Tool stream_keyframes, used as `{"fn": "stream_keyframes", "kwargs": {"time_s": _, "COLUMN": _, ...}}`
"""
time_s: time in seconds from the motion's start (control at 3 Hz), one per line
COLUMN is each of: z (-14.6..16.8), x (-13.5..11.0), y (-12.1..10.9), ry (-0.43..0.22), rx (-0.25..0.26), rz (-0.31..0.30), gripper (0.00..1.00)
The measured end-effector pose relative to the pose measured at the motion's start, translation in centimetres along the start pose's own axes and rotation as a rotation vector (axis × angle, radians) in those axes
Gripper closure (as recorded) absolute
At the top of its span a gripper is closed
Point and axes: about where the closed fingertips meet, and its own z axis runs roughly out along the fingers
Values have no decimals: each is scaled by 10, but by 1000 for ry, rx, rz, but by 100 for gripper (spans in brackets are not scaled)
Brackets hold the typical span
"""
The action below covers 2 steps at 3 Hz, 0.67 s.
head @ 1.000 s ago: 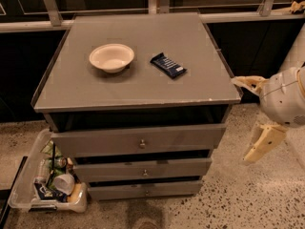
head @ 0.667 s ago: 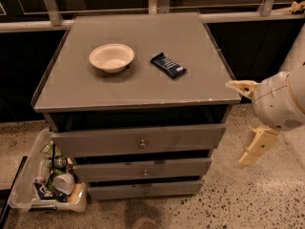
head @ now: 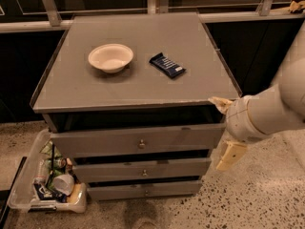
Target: Open top drawer
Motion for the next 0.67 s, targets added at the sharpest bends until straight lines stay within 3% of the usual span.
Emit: {"fn": "stream_keyframes", "kwargs": {"time_s": 0.67, "z": 69, "x": 31, "y": -13, "ry": 34, "rx": 34, "rz": 42, "gripper": 0}}
